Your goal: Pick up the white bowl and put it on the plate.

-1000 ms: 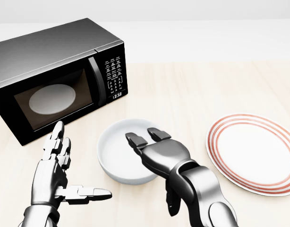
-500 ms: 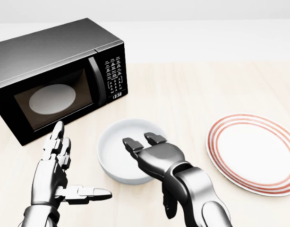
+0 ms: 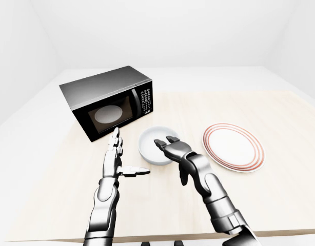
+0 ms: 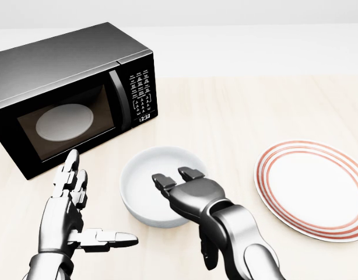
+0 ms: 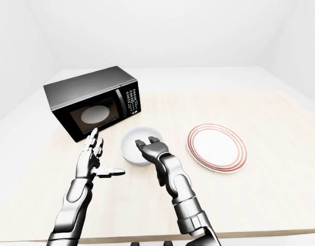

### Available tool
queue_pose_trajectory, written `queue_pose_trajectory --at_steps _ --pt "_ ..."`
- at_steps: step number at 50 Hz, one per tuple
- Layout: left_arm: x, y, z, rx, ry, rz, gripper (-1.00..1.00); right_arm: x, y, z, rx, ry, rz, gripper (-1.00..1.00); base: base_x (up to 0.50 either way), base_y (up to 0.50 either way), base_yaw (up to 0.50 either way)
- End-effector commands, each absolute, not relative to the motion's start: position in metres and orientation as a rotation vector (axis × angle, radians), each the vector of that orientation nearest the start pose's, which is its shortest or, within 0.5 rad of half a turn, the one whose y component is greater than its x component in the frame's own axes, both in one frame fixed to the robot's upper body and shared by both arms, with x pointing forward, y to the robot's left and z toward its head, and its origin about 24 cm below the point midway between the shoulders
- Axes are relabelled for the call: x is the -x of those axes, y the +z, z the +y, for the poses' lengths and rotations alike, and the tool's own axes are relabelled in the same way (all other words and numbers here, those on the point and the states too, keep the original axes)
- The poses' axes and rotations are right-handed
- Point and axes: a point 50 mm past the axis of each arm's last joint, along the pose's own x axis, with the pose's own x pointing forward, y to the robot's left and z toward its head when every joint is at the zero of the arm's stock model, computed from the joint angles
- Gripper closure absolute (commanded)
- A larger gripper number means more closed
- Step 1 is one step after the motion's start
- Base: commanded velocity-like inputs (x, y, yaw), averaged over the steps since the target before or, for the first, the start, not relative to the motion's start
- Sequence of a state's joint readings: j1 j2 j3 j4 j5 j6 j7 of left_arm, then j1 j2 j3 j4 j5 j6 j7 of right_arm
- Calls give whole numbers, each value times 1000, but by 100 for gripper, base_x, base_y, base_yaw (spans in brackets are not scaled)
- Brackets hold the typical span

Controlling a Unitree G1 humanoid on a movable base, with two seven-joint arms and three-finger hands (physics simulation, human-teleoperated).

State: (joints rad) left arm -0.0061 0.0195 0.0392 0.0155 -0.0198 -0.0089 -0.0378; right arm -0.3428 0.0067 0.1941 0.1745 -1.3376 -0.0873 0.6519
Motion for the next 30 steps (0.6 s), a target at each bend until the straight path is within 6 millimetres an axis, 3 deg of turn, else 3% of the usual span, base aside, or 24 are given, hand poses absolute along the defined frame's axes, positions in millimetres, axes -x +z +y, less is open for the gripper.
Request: queue_pose_trajectory --at_steps 1,30 --pt "-255 40 160 1 0 0 -100 -300 56 -62 1472 742 78 -100 0 0 0" --pt "-255 40 160 0 0 0 -100 -299 40 -62 1481 758 112 -100 0 0 0"
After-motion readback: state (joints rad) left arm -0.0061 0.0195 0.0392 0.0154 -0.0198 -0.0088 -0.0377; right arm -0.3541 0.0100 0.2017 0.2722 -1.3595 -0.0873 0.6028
